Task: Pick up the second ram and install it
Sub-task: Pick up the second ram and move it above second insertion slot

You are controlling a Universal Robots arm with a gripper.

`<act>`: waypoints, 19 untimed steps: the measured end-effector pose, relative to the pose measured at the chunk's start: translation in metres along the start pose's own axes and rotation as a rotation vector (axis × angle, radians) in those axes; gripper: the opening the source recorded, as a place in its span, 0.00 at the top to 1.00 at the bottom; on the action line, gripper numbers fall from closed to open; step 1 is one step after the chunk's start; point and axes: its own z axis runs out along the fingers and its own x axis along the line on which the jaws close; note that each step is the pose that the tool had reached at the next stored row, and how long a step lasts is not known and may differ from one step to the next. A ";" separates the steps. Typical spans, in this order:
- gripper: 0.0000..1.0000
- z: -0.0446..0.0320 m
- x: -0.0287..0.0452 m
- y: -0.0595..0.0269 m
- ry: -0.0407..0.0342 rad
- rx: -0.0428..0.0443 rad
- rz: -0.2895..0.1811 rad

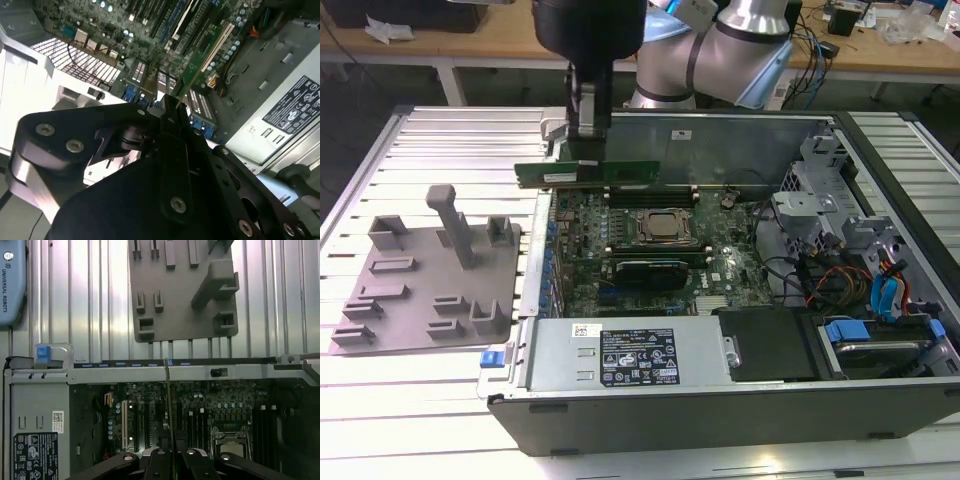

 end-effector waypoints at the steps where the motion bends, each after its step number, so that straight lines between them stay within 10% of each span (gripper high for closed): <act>1: 0.89 -0.0002 -0.0004 -0.0038 0.0002 0.0000 0.000; 18: 0.89 -0.0030 -0.0057 -0.0758 0.0018 0.0000 0.001; 19: 0.89 -0.0026 -0.0060 -0.0773 -0.0104 -0.0002 0.002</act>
